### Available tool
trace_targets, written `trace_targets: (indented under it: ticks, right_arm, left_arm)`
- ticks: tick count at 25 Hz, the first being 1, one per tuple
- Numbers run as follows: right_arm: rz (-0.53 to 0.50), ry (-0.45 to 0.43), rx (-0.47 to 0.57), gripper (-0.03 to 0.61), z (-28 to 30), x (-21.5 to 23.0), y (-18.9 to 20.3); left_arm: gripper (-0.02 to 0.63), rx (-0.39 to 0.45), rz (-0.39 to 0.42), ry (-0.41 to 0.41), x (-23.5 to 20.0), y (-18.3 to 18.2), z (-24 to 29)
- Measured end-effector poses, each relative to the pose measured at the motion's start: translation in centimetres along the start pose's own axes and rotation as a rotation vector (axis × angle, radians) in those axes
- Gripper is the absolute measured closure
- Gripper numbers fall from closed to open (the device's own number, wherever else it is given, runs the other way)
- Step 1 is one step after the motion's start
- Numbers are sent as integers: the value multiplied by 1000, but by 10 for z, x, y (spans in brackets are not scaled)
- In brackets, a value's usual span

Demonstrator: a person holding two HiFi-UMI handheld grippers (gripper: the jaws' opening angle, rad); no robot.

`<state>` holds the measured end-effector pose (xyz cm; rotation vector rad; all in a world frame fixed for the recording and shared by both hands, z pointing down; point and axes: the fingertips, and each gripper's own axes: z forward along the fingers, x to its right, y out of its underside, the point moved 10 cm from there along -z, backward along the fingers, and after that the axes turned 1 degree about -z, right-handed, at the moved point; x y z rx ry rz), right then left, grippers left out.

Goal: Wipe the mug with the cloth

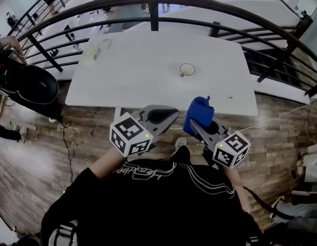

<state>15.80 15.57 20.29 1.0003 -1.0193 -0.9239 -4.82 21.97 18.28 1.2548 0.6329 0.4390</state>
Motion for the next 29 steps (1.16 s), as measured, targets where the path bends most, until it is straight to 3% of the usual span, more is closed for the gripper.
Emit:
trace_targets:
  ticks: [29]
  right_arm:
    - [-24, 17, -13, 525, 10, -17, -6]
  left_arm:
    - [607, 40, 2, 21, -7, 0, -13]
